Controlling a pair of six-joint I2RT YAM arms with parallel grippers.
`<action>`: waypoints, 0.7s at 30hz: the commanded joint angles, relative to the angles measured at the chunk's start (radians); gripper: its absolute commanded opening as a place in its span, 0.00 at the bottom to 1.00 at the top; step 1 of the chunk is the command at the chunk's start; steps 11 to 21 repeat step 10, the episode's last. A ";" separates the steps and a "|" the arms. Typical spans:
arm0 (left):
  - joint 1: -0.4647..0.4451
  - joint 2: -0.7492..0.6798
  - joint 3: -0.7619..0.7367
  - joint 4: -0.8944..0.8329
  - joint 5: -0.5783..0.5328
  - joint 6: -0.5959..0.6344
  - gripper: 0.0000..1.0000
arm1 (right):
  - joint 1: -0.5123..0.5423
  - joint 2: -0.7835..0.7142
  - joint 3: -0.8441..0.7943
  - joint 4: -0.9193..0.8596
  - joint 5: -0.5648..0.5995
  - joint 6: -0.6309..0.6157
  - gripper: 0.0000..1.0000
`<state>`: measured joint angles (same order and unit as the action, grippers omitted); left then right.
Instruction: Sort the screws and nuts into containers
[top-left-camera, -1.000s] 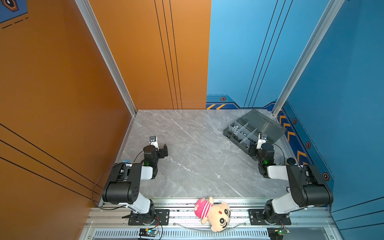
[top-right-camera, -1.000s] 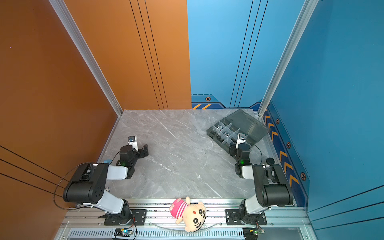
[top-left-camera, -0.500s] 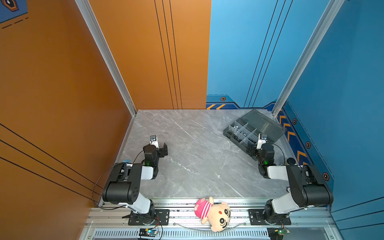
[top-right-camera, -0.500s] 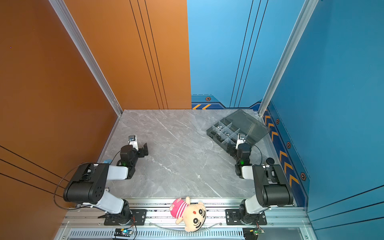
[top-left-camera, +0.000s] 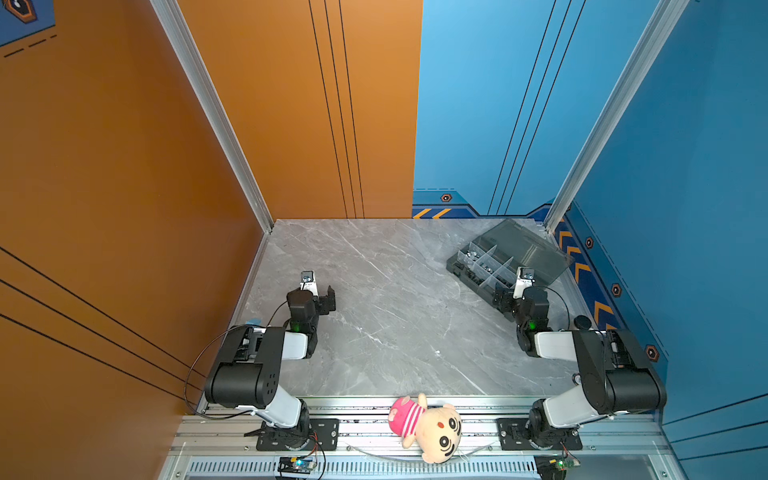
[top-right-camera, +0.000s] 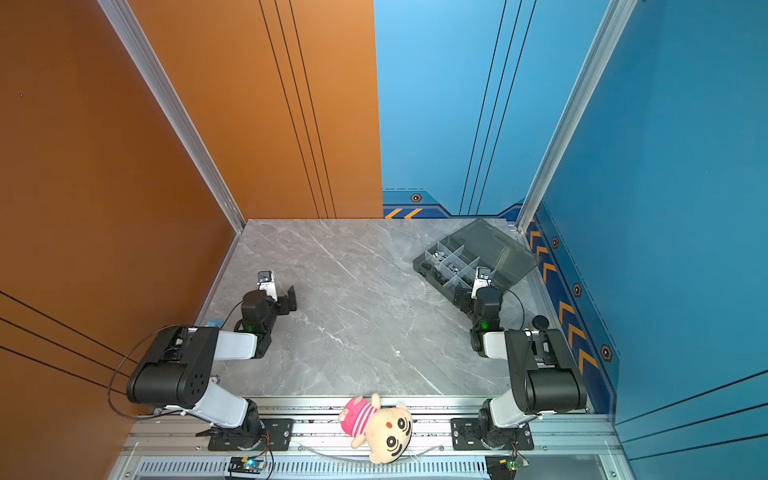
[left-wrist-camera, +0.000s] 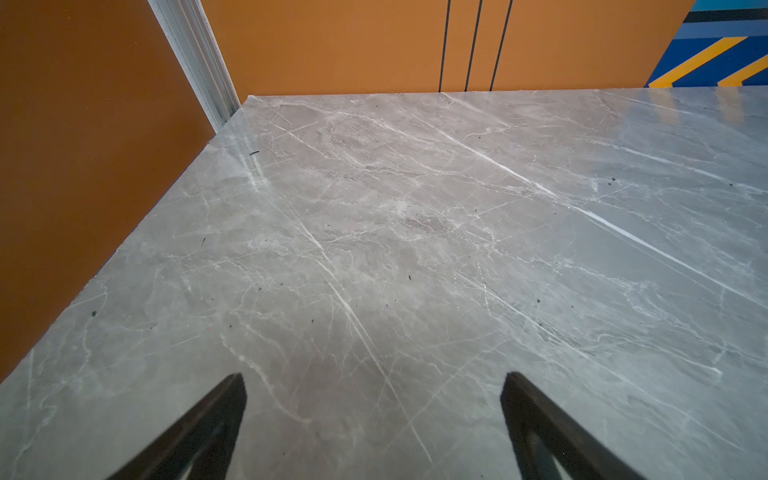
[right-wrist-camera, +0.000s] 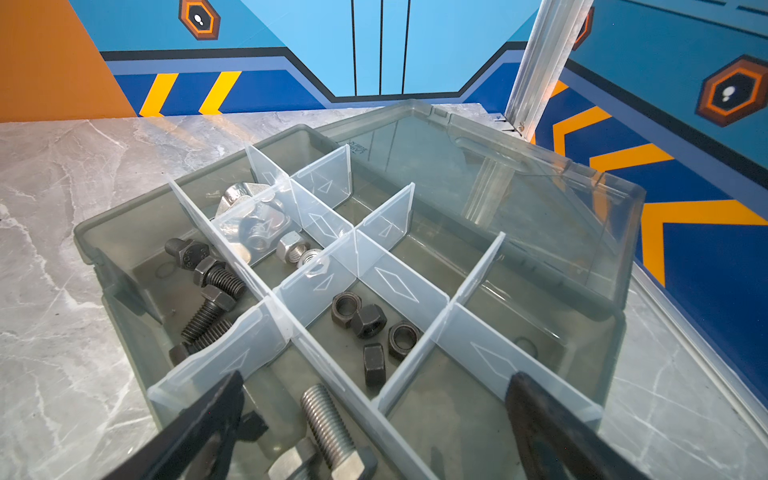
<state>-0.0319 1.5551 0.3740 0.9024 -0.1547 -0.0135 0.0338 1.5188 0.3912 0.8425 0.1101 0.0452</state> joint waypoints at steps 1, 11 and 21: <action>-0.007 0.007 0.006 0.016 -0.023 0.020 0.98 | -0.008 0.012 -0.006 0.009 -0.001 0.004 1.00; -0.007 0.006 0.006 0.012 -0.022 0.021 0.98 | -0.009 0.011 -0.007 0.011 -0.004 0.004 1.00; -0.007 0.006 0.006 0.012 -0.022 0.021 0.98 | -0.009 0.011 -0.007 0.011 -0.004 0.004 1.00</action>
